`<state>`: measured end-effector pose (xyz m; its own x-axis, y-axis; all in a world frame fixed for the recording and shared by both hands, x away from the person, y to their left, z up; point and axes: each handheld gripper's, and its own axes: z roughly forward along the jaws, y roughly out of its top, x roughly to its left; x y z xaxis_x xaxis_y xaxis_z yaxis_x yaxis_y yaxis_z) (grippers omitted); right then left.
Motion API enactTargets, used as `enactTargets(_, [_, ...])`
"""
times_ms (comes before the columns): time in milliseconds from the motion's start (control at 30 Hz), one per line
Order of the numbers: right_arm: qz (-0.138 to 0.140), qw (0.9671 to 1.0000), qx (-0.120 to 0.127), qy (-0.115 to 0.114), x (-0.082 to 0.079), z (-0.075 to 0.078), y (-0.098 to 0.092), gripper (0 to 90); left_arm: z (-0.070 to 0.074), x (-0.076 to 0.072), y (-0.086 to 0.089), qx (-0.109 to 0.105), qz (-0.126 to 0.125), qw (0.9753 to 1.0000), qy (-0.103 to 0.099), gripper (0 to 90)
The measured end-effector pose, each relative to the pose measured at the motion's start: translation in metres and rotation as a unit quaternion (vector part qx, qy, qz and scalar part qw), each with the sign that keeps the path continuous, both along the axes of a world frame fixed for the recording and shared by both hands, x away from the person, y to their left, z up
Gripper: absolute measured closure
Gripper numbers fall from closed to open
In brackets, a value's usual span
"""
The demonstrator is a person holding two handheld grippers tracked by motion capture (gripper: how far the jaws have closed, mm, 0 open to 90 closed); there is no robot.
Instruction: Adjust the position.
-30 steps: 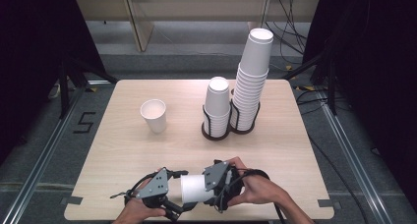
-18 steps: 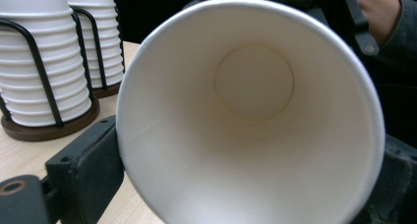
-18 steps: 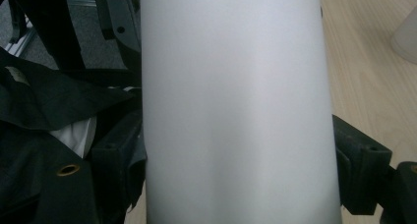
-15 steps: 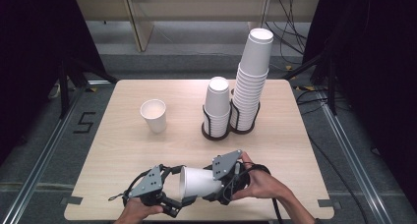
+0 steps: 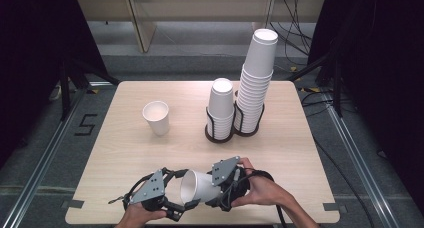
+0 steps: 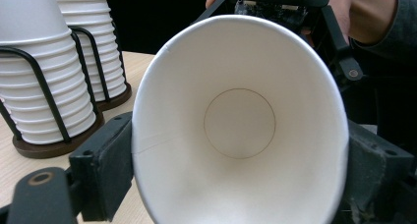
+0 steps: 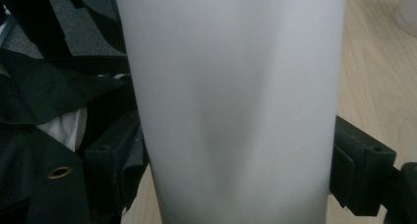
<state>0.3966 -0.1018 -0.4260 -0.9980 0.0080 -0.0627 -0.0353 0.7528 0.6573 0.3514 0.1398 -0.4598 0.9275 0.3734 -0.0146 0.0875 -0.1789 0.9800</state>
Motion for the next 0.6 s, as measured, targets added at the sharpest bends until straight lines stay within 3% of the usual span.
enactTargets(133, [-0.013, 0.9999, -0.004, 0.000, -0.0026, 0.0023, -0.0005, 19.7, 0.0009, 0.0000, 0.0001, 0.007, 0.002, 1.0000, -0.001, 13.5])
enactTargets(333, [0.002, 0.9999, -0.007, -0.010, -0.0034, 0.0012, 0.0016, 22.3, 0.0008, -0.0006, -0.0002, 0.000, 0.001, 1.0000, 0.002, 12.2])
enactTargets(500, [0.010, 0.9992, 0.038, 0.006, 0.0012, -0.0033, -0.0013, 22.3, -0.0015, 0.0001, -0.0027, -0.036, 0.013, 0.9990, 0.022, 6.2])
enactTargets(533, [0.012, 0.9984, 0.050, 0.022, 0.0007, -0.0050, -0.0014, 22.4, -0.0014, 0.0002, -0.0036, -0.033, 0.015, 0.9990, 0.024, 4.1])
enactTargets(600, [0.017, 0.9979, 0.057, 0.027, 0.0015, -0.0069, -0.0016, 22.4, -0.0020, -0.0001, -0.0033, -0.032, 0.018, 0.9990, 0.026, 2.9])
